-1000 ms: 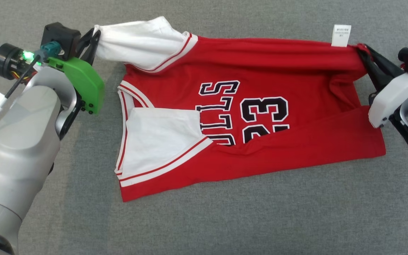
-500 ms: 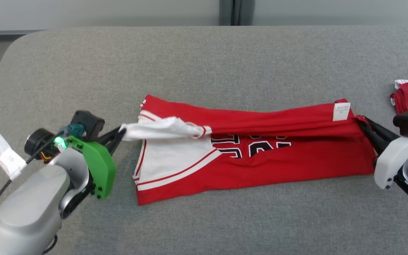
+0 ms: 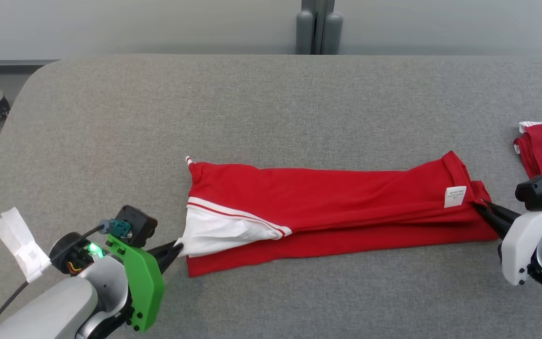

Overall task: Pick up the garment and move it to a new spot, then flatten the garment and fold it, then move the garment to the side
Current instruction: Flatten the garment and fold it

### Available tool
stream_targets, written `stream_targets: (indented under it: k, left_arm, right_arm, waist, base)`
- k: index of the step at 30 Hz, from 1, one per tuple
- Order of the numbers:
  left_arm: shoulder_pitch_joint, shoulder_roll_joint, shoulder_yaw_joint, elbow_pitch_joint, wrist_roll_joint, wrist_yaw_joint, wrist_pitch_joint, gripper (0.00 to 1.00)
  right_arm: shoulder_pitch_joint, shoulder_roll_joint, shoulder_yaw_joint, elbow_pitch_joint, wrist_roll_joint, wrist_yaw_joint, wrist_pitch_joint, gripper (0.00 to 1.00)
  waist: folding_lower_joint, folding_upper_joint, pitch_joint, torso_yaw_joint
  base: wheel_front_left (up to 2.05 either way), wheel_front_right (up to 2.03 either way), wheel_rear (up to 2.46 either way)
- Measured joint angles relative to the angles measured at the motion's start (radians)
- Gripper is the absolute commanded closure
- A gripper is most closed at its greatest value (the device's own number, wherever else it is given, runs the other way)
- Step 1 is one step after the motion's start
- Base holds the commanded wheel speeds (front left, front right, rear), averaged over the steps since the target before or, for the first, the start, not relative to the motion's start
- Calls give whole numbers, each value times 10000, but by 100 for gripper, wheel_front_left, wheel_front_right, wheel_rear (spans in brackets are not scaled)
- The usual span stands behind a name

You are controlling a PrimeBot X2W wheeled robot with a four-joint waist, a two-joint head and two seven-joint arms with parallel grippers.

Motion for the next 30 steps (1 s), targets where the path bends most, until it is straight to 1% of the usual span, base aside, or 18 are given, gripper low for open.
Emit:
stream_targets:
  k: [1, 2, 3, 7, 11, 15, 18, 20, 21, 22, 23, 25, 27, 30]
  left_arm:
    - [32, 4, -40, -19, 12, 15, 19, 56]
    - [60, 4, -71, -42, 82, 105, -27, 14]
    - [78, -17, -61, -46, 136, 224, -150, 0]
    - [240, -201, 23, 17, 169, 497, -495, 0]
    - [386, -410, 485, 219, 67, 1035, -1287, 0]
    - [611, -779, 1419, 374, -105, 1824, -2909, 0]
    - [983, -1166, 2082, 416, -320, 2253, -4324, 0]
    - [1267, -1419, 2591, 472, -383, 2520, -4893, 0]
    - [1375, -1505, 2784, 458, -341, 2571, -5005, 0]
    - [1527, -1689, 3127, 430, -272, 2713, -5085, 0]
    - [1709, -1912, 3538, 337, -115, 2778, -5085, 0]
    - [2057, -2399, 4533, -153, 633, 2813, -5118, 0]
    - [2560, -3058, 5551, -635, 1459, 2619, -5131, 0]
    - [3477, -3971, 6585, -999, 2742, 2174, -5129, 0]
  right_arm:
    - [1, -2, 67, -13, 150, 0, 121, 91]
    - [5, -17, 161, -65, 255, 0, 188, 11]
    - [17, -15, 203, -105, 472, 0, 359, 0]
    - [47, -174, 343, -244, 922, 0, 476, 0]
    - [12, -288, 161, -274, 1241, 0, 65, 0]
    - [2, -199, -546, -201, 1532, -2, -606, 0]
    - [91, 119, -1300, -207, 1538, -2, -819, 0]
    - [389, 405, -2278, -416, 1315, -2, -849, 0]
    - [516, 529, -2780, -518, 1133, -2, -849, 0]
    - [732, 715, -3450, -671, 880, -2, -853, 0]
    - [1029, 909, -4165, -840, 568, -4, -853, 0]
    - [1706, 1289, -5239, -1174, -77, -6, -861, 0]
    - [2467, 1822, -6274, -1599, -901, -10, -861, 0]
    - [3343, 2681, -7620, -2259, -1898, -10, -861, 0]
  waist:
    - [0, 0, -8, -9]
    - [0, 0, -20, -22]
    - [0, 0, -32, -38]
    - [0, 0, -82, -102]
    - [0, 0, -184, -167]
    - [0, 0, -359, -212]
    - [0, 0, -519, -251]
    - [0, 0, -636, -275]
    - [0, 0, -678, -285]
    - [0, 0, -730, -294]
    - [0, 0, -783, -301]
    - [0, 0, -852, -304]
    - [0, 0, -904, -305]
    - [0, 0, -950, -309]
  base:
    - [0, 0, 0]
    - [0, 0, 0]
    - [0, 0, 0]
    - [0, 0, 0]
    - [0, 0, 0]
    - [0, 0, 0]
    - [0, 0, 0]
    - [0, 0, 0]
    - [0, 0, 0]
    - [0, 0, 0]
    - [0, 0, 0]
    - [0, 0, 0]
    - [0, 0, 0]
    - [0, 0, 0]
